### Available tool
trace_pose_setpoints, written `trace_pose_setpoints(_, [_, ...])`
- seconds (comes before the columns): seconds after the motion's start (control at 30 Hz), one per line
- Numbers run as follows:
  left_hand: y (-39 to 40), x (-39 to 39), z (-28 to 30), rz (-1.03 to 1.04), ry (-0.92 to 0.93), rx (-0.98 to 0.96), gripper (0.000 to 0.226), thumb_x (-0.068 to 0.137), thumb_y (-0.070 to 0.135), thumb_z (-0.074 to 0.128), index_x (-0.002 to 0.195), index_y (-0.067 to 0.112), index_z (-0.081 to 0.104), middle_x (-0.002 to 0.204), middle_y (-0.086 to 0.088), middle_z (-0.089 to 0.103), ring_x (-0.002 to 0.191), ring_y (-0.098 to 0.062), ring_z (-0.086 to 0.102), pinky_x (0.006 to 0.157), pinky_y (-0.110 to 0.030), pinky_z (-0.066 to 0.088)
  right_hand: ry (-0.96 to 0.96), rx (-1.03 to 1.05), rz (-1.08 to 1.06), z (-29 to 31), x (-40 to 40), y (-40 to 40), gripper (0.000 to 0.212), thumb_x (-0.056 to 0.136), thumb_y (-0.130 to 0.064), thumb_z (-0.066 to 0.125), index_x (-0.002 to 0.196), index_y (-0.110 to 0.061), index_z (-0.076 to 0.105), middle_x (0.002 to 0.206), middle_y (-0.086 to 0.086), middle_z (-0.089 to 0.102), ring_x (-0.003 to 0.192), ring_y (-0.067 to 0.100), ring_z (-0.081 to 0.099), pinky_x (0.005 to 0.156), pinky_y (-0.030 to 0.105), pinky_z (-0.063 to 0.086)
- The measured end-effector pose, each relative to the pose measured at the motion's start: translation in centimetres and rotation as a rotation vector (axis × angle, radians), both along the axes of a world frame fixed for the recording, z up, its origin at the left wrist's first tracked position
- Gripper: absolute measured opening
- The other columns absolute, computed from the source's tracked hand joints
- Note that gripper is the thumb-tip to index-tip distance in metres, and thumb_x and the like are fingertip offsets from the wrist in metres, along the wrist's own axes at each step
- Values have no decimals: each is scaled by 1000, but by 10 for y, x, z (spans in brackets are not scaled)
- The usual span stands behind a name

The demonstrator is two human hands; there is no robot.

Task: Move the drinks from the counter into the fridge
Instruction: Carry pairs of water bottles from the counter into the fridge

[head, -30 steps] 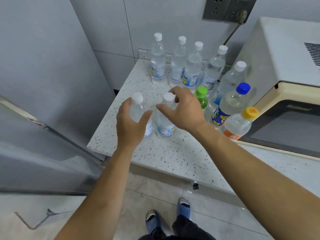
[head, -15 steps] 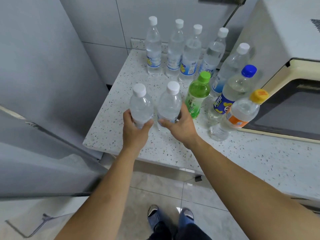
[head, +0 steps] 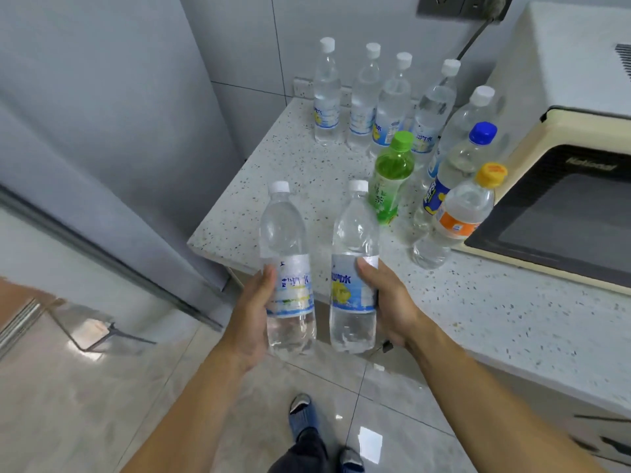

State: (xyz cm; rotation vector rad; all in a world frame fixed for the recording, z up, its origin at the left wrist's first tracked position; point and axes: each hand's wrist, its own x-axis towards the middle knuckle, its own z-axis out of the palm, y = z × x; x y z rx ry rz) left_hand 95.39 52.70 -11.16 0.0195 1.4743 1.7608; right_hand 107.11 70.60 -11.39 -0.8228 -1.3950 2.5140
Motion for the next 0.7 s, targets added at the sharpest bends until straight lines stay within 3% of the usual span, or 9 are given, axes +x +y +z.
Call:
trace_pose_setpoints(0.07, [-19,26,1,-3,-92,-16,83,71,66,67,125,3,63,111,-25,70,90,-36,72,69,-43,60,-32,-109,81,-3,17,-16,71,77,-49,68,132,-7,56,109,16,74,93,29,73,73,37,60])
trace_pose_setpoints(0.17, [-49,59,-1,30,-44,-26,95,50,73,82,115,5,69,105,-26,72,88,-39,72,63,-40,59,-58,-128,179,-12,33,-41,92,52,-64,85,121,-8,64,104,18,74,89,30,73,72,38,60])
trace_pose_setpoints(0.37, [-115,99,-10,166,-29,-113,102,42,69,87,119,5,64,107,-21,73,89,-35,73,68,-39,59,-86,-83,276,-30,37,-97,63,78,-43,65,127,-3,58,101,18,74,87,31,72,75,37,59])
trace_pose_setpoints(0.57, [-193,120,-11,408,-79,-161,111,33,65,90,119,-1,63,103,-21,74,86,-34,74,66,-38,60,-93,-65,460,-38,19,-165,53,80,-40,64,123,-8,60,98,13,76,84,27,74,72,36,59])
trace_pose_setpoints(0.7, [-248,127,-9,584,-111,-131,116,33,65,91,121,-4,61,101,-22,74,82,-32,74,63,-37,60,-96,-63,598,-38,1,-222,61,75,-44,70,123,-8,61,99,14,76,85,28,74,72,35,59])
